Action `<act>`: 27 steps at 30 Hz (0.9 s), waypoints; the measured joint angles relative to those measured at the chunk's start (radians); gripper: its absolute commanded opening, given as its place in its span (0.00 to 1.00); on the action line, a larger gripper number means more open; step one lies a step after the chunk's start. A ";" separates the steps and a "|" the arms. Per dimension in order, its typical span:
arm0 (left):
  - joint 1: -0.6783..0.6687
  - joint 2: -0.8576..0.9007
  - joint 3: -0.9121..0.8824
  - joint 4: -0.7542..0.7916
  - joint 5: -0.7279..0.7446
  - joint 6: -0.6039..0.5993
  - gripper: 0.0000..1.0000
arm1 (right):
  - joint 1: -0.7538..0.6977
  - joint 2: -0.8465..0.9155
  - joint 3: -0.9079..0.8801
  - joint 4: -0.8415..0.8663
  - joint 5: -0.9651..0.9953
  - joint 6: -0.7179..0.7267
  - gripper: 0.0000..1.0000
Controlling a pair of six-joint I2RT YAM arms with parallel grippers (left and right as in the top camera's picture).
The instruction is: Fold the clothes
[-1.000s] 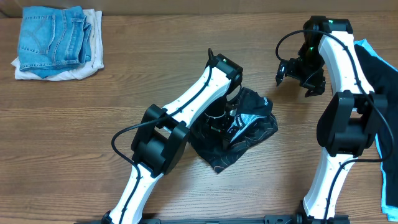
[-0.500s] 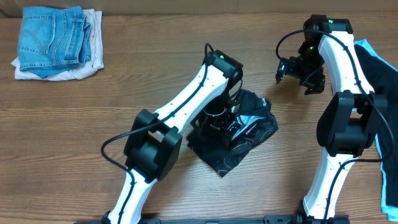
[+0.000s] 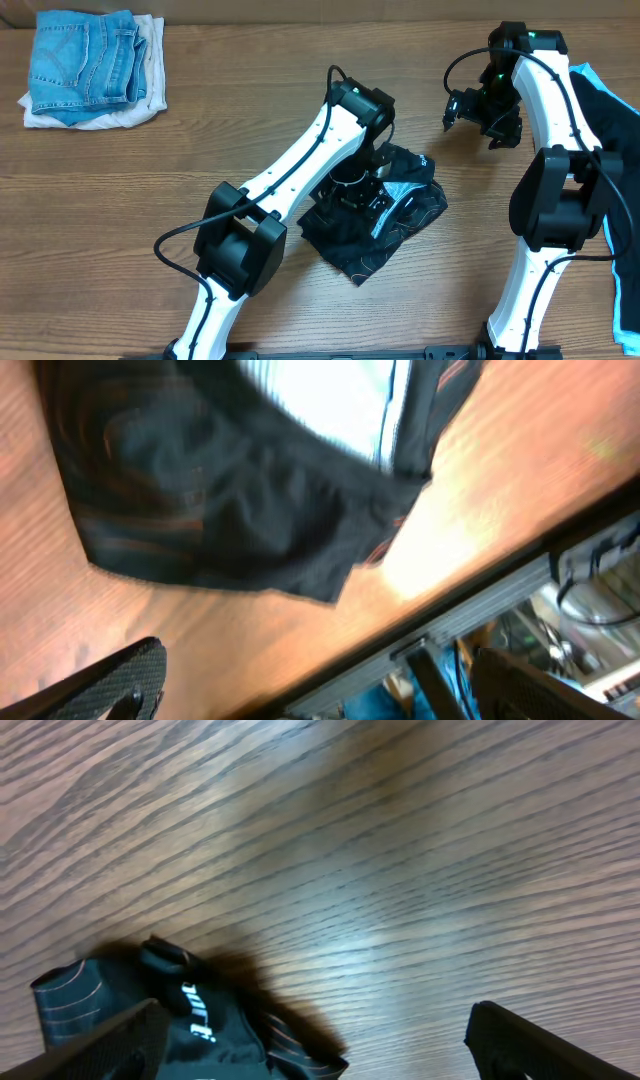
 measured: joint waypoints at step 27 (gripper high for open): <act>0.270 0.000 0.000 0.472 -0.061 0.025 0.90 | 0.075 -0.198 -0.007 -0.201 -0.241 0.005 0.47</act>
